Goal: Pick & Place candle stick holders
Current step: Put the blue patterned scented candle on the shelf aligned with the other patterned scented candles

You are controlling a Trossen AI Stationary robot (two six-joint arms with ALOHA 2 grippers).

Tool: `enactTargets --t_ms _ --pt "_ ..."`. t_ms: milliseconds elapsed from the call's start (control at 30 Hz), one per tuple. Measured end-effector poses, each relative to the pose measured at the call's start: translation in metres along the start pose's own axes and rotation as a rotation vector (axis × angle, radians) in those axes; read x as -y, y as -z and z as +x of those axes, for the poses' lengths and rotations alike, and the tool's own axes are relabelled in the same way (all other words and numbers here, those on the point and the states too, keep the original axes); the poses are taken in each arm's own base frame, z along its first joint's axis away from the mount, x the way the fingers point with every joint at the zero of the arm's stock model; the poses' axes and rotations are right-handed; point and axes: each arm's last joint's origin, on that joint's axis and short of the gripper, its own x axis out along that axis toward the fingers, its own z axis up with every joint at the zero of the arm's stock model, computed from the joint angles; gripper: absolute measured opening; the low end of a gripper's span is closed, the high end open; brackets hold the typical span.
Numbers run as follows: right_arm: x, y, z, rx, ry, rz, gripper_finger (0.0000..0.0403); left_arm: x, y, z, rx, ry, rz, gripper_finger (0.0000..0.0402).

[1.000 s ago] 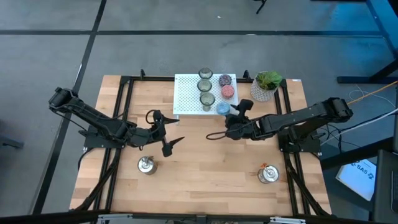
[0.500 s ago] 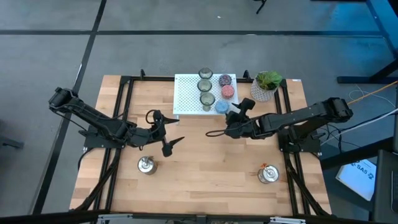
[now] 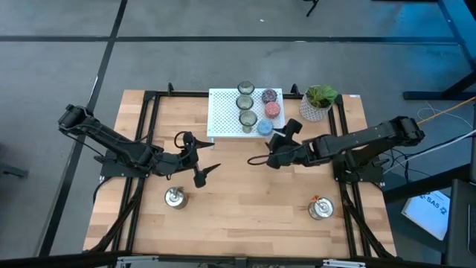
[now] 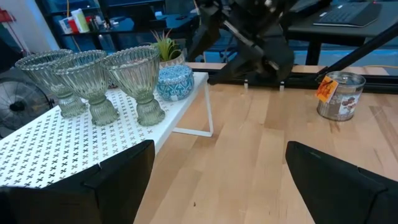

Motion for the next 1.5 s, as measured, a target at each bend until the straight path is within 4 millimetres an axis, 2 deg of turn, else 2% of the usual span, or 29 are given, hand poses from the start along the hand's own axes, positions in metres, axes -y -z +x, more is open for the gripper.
enactTargets --t_ms 133,267,467,600,700,967,1500 --pt "-0.005 -0.003 -0.004 0.040 -0.023 -0.029 0.0262 0.000 0.000 0.000 0.000 0.000 0.000 0.0361" --pt "-0.010 -0.012 -0.004 0.108 -0.035 -0.042 0.0223 0.000 0.000 0.000 0.000 0.000 0.000 0.0361" --pt "-0.016 -0.020 0.015 0.160 -0.045 -0.094 0.0128 0.000 0.000 0.000 0.000 0.000 0.000 0.0361" --pt "-0.014 -0.018 0.029 0.127 -0.020 -0.078 0.0061 0.000 0.000 0.000 0.000 0.000 0.000 0.0361" --pt "-0.008 -0.018 0.034 0.112 0.004 -0.050 0.0030 0.000 0.000 0.000 0.000 0.000 0.000 0.0361" --pt "-0.002 -0.017 0.040 0.090 0.011 -0.034 0.0018 0.000 0.000 0.000 -0.001 0.000 0.001 0.0361" --pt "0.000 -0.006 0.038 0.000 0.040 -0.009 0.0018 0.000 0.000 0.000 -0.001 0.000 0.001 0.0361"
